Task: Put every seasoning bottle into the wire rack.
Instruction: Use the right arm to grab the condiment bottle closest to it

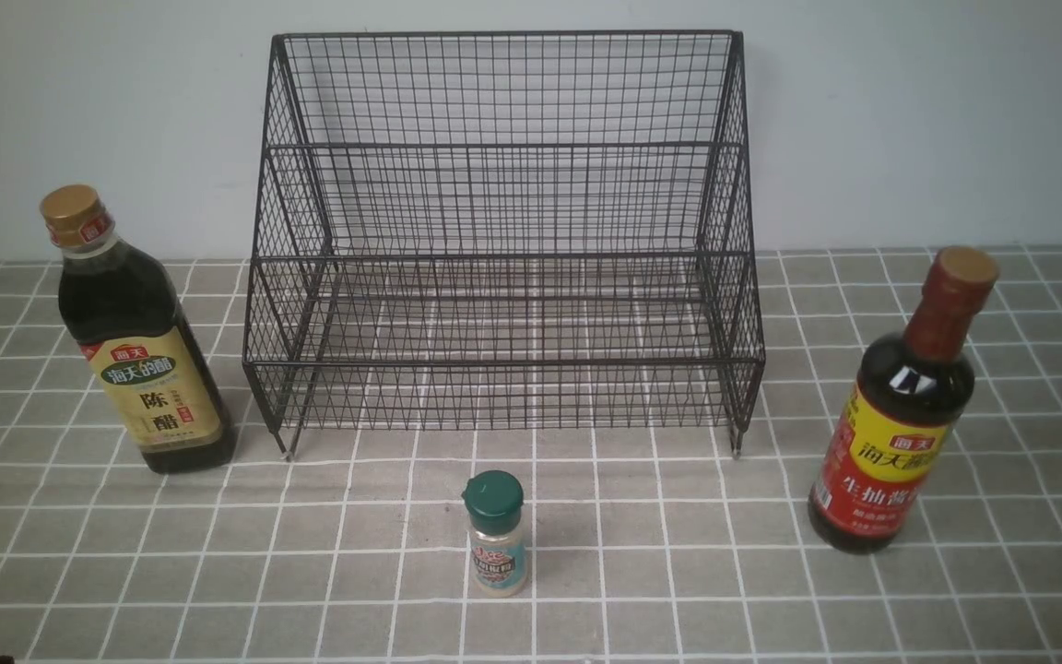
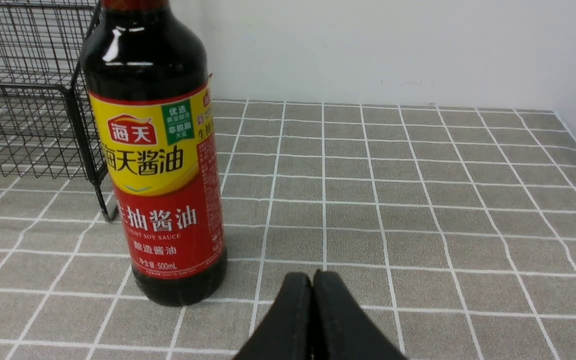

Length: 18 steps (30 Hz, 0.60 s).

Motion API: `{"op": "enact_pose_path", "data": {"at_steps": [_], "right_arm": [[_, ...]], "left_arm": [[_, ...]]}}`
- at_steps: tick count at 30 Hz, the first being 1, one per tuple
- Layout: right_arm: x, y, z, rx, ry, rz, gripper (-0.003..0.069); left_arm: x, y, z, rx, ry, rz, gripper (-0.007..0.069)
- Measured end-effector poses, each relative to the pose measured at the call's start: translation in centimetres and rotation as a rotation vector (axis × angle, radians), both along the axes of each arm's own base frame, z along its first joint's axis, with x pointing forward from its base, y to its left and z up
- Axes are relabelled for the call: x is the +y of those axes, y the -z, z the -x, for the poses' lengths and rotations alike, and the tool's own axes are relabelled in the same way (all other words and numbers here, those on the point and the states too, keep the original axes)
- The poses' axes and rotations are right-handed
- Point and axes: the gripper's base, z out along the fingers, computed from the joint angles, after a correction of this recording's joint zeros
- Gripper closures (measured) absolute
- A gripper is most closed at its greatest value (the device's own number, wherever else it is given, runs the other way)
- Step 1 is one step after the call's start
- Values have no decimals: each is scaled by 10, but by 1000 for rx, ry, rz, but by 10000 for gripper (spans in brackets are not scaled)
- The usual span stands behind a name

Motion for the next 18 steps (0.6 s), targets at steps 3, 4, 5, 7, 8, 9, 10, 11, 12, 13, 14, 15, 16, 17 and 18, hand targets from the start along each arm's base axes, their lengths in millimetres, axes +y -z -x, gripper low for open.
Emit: {"op": "enact_pose_path", "data": {"at_steps": [3,4,5,7,8,9,10,11,12,13,14,15,16,17,18], "right_arm": [[1,-4,-1,-57,1,-42,671],[1,-9,-2,-120,5,-115,671],[1,-14,-2,-172,11,-163,671],[-1,-24,-2,-276,29,-299,671],[-2,-25,-1,-296,35,-334,671],[-3,-28,-1,-328,45,-388,671],[-3,-29,-1,-336,47,-396,671],[-4,-30,-1,-353,54,-433,671],[-5,-31,-1,-363,59,-455,671],[-5,-32,-1,-369,61,-458,671],[-6,-32,0,-378,65,-475,671],[-6,-33,0,-383,67,-480,671],[-6,-33,0,-384,67,-480,671],[-7,-34,0,-403,73,-487,671],[-8,-36,0,-420,77,-490,671]], "left_arm": [[0,0,0,0,0,0,631],[0,0,0,0,0,0,631],[0,0,0,0,0,0,631],[0,0,0,0,0,0,631],[0,0,0,0,0,0,631],[0,0,0,0,0,0,631],[0,0,0,0,0,0,631],[0,0,0,0,0,0,631],[0,0,0,0,0,0,631],[0,0,0,0,0,0,631],[0,0,0,0,0,0,631],[0,0,0,0,0,0,631],[0,0,0,0,0,0,631],[0,0,0,0,0,0,631],[0,0,0,0,0,0,631]]}}
